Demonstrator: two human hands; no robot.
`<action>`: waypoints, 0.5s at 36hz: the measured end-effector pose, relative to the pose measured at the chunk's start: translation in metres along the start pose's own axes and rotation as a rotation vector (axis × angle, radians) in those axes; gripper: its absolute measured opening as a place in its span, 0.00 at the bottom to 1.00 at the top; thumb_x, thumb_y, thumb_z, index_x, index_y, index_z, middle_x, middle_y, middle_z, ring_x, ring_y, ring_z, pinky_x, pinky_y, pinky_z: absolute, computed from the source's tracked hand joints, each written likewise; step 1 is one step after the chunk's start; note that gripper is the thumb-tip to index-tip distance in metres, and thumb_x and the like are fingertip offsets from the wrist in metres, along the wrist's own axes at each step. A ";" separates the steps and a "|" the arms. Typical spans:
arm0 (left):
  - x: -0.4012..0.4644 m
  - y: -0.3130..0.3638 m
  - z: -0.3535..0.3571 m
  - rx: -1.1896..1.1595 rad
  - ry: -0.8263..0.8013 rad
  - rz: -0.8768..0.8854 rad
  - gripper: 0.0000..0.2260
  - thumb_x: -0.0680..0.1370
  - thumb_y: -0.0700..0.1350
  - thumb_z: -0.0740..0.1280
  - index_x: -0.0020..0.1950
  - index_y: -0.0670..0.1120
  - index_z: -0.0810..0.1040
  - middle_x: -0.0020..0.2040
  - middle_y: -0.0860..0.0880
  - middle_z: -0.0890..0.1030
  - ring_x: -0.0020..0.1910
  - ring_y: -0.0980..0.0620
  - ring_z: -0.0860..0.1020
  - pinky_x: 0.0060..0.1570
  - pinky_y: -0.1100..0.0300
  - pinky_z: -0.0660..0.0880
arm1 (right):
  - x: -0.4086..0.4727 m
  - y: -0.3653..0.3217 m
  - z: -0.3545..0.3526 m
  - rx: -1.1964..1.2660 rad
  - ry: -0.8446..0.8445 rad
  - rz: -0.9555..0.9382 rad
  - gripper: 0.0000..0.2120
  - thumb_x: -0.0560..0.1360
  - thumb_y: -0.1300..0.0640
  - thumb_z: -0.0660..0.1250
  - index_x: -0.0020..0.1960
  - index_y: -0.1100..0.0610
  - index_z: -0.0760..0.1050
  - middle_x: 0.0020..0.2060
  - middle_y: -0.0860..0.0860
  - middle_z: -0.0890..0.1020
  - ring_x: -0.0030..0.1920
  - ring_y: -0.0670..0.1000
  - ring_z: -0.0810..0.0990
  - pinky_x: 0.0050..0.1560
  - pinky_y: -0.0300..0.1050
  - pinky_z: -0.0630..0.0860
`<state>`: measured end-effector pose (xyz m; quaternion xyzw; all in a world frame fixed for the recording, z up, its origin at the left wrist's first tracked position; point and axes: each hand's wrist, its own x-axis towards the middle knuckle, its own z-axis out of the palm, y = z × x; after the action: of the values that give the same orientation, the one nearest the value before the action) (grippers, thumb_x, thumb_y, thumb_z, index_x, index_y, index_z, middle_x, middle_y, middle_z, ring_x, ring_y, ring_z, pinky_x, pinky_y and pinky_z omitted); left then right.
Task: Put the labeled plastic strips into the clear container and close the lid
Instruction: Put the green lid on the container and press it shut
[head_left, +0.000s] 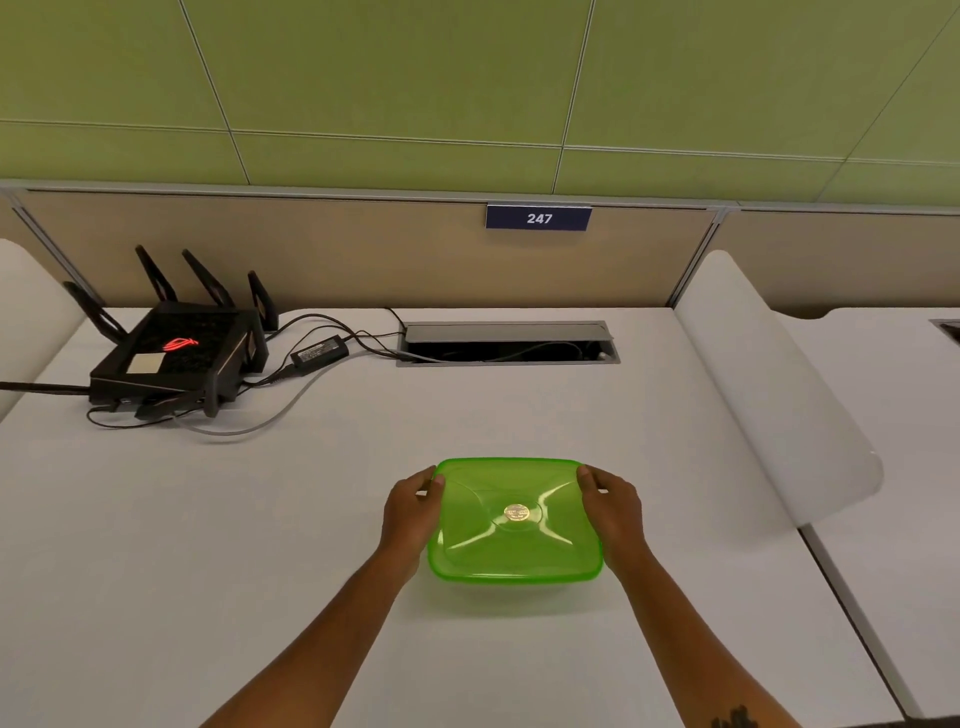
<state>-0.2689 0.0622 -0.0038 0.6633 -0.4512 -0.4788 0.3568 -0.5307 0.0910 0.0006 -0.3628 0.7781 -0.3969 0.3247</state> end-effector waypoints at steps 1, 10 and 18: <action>0.001 0.001 0.001 -0.031 0.007 -0.010 0.13 0.83 0.45 0.66 0.65 0.44 0.82 0.53 0.49 0.84 0.52 0.45 0.81 0.58 0.51 0.78 | 0.000 0.000 0.000 0.016 0.002 0.006 0.10 0.82 0.51 0.66 0.53 0.52 0.86 0.47 0.48 0.86 0.52 0.54 0.83 0.59 0.53 0.78; 0.008 0.001 0.009 -0.202 0.066 -0.089 0.10 0.80 0.46 0.70 0.58 0.44 0.85 0.52 0.51 0.84 0.53 0.52 0.80 0.54 0.59 0.73 | 0.006 0.004 0.005 0.154 0.055 0.107 0.08 0.80 0.54 0.69 0.54 0.55 0.86 0.55 0.53 0.84 0.57 0.55 0.82 0.63 0.55 0.78; 0.010 0.001 0.012 -0.179 0.094 -0.095 0.11 0.80 0.46 0.70 0.60 0.44 0.85 0.52 0.52 0.82 0.52 0.52 0.80 0.55 0.58 0.74 | 0.004 0.006 0.005 0.124 0.030 0.075 0.12 0.81 0.52 0.68 0.59 0.56 0.84 0.54 0.53 0.82 0.59 0.55 0.80 0.63 0.53 0.76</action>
<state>-0.2789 0.0515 -0.0094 0.6711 -0.3576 -0.5019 0.4121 -0.5309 0.0885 -0.0076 -0.3066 0.7698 -0.4373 0.3496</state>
